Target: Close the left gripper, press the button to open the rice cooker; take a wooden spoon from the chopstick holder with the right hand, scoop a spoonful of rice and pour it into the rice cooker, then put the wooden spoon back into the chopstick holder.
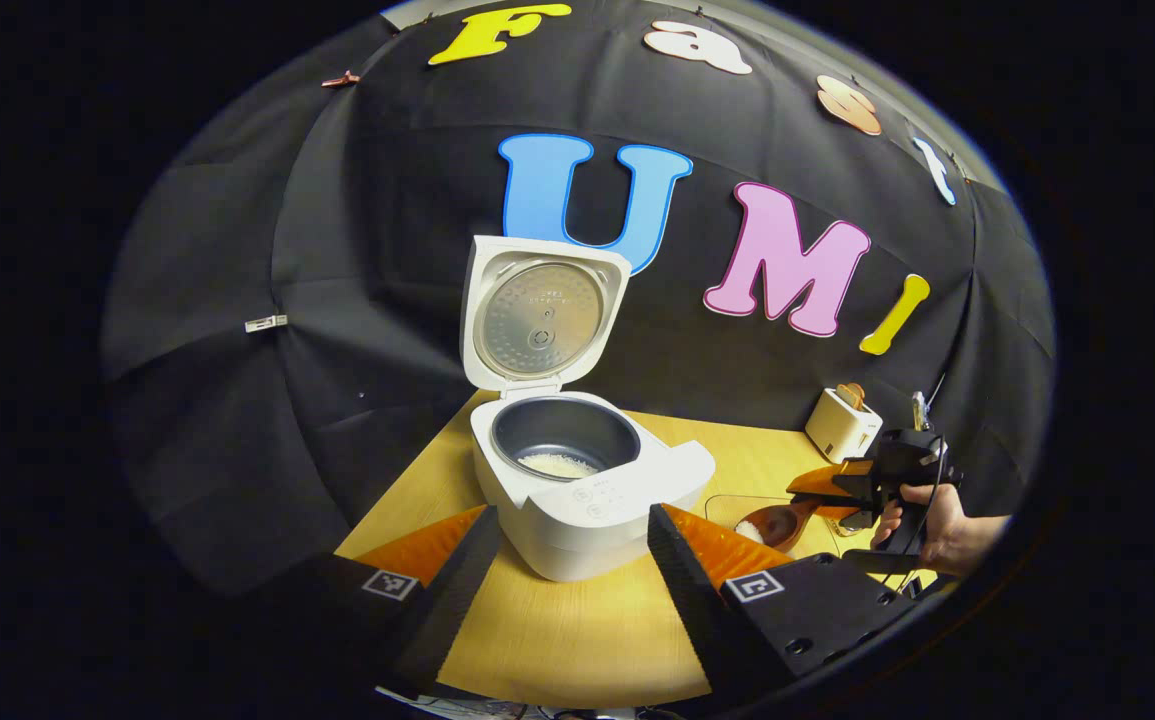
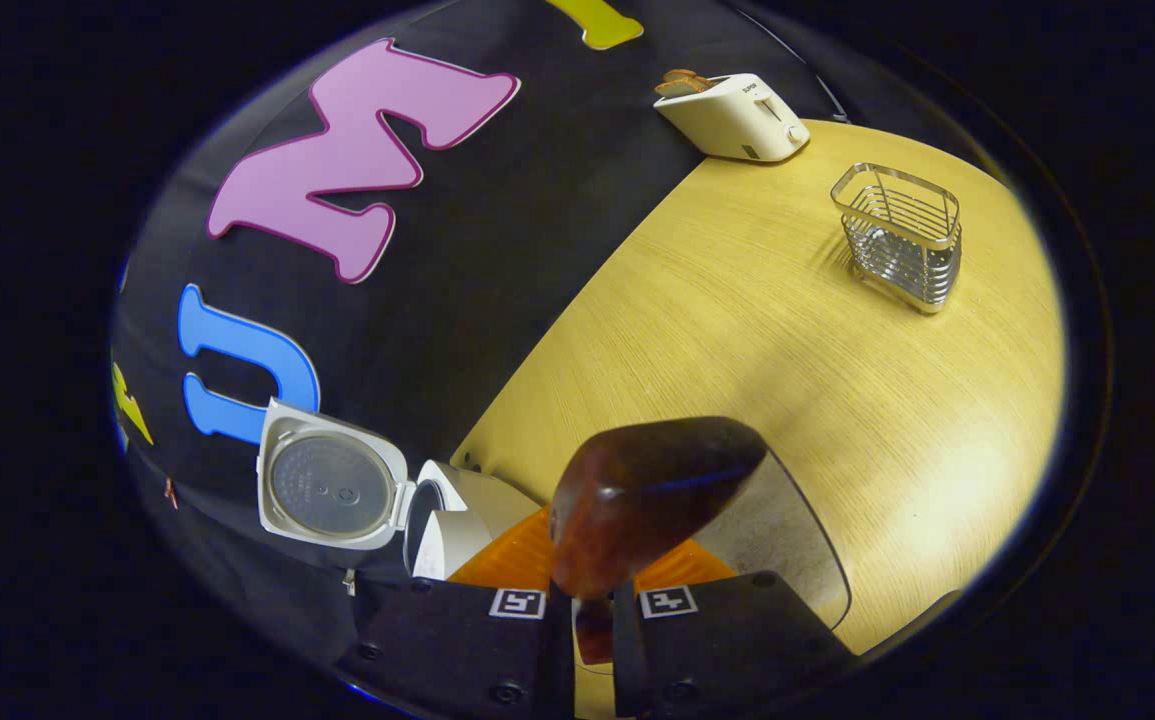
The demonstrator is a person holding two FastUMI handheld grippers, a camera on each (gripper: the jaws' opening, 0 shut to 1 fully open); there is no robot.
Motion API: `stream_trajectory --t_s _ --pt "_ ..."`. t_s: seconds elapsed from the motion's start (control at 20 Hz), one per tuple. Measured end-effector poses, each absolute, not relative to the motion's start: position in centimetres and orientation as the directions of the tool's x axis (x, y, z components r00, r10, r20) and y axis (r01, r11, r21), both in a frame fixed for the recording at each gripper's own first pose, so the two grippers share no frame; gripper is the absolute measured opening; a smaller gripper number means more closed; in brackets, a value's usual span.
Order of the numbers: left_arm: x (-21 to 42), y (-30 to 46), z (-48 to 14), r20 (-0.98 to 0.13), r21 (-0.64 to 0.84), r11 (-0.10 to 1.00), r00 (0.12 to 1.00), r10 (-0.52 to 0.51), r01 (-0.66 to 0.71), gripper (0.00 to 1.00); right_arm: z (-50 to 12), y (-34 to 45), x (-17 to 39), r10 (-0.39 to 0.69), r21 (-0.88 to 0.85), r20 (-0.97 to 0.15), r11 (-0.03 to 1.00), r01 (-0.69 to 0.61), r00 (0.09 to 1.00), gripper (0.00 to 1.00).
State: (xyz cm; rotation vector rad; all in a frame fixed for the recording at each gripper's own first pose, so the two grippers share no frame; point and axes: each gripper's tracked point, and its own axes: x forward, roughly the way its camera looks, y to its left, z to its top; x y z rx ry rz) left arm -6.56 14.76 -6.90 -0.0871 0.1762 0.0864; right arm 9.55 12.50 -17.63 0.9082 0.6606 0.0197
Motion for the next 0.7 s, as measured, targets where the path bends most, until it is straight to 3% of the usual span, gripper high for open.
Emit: stream_trajectory --t_s 0.7 --pt "-7.6 14.2 -7.5 -0.184 -0.094 0.989 0.978 0.096 -0.115 0.96 -6.5 12.7 13.8 0.341 0.832 -0.388 0.529 0.166 0.856 0.19"
